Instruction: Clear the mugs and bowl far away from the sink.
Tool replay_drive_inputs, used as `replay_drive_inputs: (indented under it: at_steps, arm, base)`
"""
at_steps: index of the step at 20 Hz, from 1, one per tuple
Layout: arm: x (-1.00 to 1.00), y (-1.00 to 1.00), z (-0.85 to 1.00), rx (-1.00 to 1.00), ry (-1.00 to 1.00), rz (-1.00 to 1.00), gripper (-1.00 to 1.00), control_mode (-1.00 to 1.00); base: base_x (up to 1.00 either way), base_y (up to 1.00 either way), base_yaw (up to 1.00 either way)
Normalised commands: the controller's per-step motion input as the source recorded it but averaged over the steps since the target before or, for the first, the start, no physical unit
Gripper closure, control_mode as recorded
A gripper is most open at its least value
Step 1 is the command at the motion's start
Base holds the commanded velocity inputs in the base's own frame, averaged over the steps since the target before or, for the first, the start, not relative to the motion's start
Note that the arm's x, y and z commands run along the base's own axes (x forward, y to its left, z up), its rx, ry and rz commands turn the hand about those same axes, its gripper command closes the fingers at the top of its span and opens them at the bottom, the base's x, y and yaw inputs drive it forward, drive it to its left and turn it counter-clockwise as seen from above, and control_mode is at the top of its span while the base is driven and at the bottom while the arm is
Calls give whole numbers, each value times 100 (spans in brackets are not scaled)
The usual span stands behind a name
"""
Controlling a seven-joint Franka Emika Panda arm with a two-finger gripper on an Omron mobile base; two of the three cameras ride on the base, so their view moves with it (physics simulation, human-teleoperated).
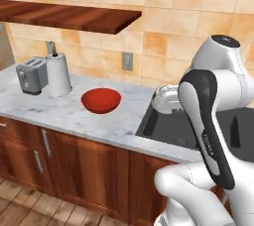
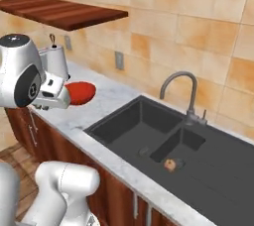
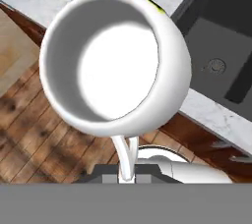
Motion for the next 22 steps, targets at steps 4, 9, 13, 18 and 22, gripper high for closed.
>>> replay_drive_inputs:
  at_steps: [4,9,13,18,22]
  arm:
    - [0,0,0,0,0,0,100,100]
    - [0,0,0,0,0,0,100,100]
    - [0,0,0,0,0,0,100,100]
    - [0,0,0,0,0,0,100,100]
    - [0,0,0,0,0,0,100,100]
  base:
    - [0,0,100]
    - [0,0,100]
    - [0,0,100]
    - [-15,31,92]
    - [-66,93,61]
